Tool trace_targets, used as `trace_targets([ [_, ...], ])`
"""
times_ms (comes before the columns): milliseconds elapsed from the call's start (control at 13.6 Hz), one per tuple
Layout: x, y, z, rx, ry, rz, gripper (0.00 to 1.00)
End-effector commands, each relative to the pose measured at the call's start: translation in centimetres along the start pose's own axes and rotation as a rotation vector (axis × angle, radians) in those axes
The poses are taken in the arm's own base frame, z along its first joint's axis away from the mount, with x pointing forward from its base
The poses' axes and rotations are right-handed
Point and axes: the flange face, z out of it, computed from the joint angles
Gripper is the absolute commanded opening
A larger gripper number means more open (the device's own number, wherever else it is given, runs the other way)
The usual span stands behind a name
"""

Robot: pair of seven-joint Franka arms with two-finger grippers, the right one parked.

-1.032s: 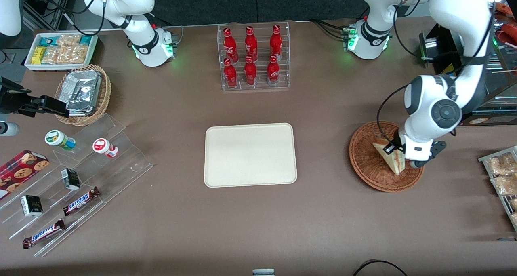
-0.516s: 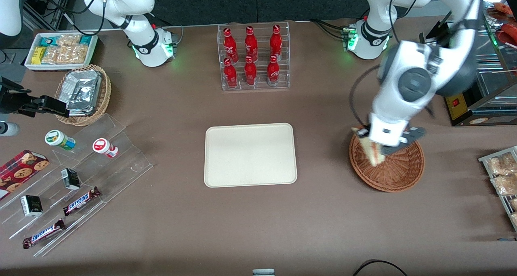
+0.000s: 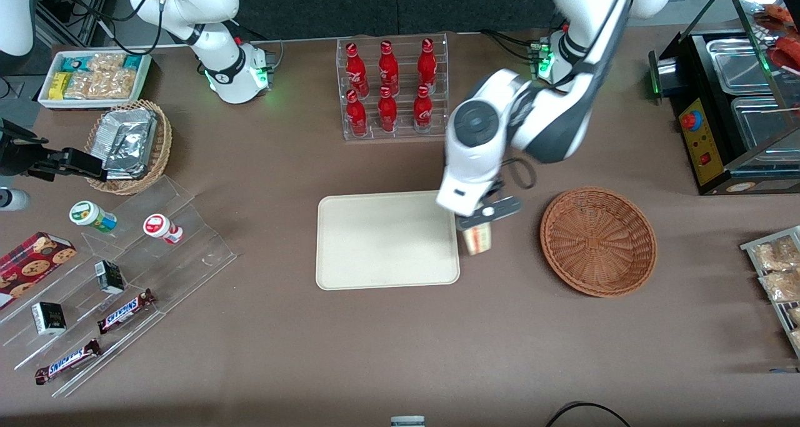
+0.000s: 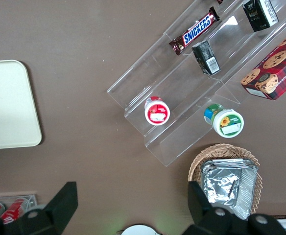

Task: Place sandwich from basket to tray
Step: 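Lift the sandwich and carry it toward the cream tray, then lower the sandwich onto the tray and open the left gripper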

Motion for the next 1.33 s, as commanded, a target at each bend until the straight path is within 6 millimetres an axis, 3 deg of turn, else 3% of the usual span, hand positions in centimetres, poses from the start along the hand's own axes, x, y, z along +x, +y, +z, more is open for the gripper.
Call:
trace_targets([
  [0, -2.9, 5.6, 3.2, -0.033, 0.033, 0.018, 0.0],
  [147, -5.4, 7.9, 5.7, -0.053, 0.049, 0.054, 0.0],
  [442, -7.5, 9.9, 8.4, -0.082, 0.066, 0.097, 0.0],
  [884, -7.5, 10.5, 11.1, -0.098, 0.107, 0.126, 0.02],
  [958, -7.4, 10.5, 11.1, -0.098, 0.107, 0.126, 0.45],
  [1032, -7.4, 10.5, 11.0, -0.099, 0.107, 0.124, 0.98],
  [1179, -6.8, 10.4, 9.3, -0.122, 0.103, 0.066, 1.0],
  [1253, -6.6, 10.3, 7.3, -0.129, 0.107, 0.033, 1.0],
])
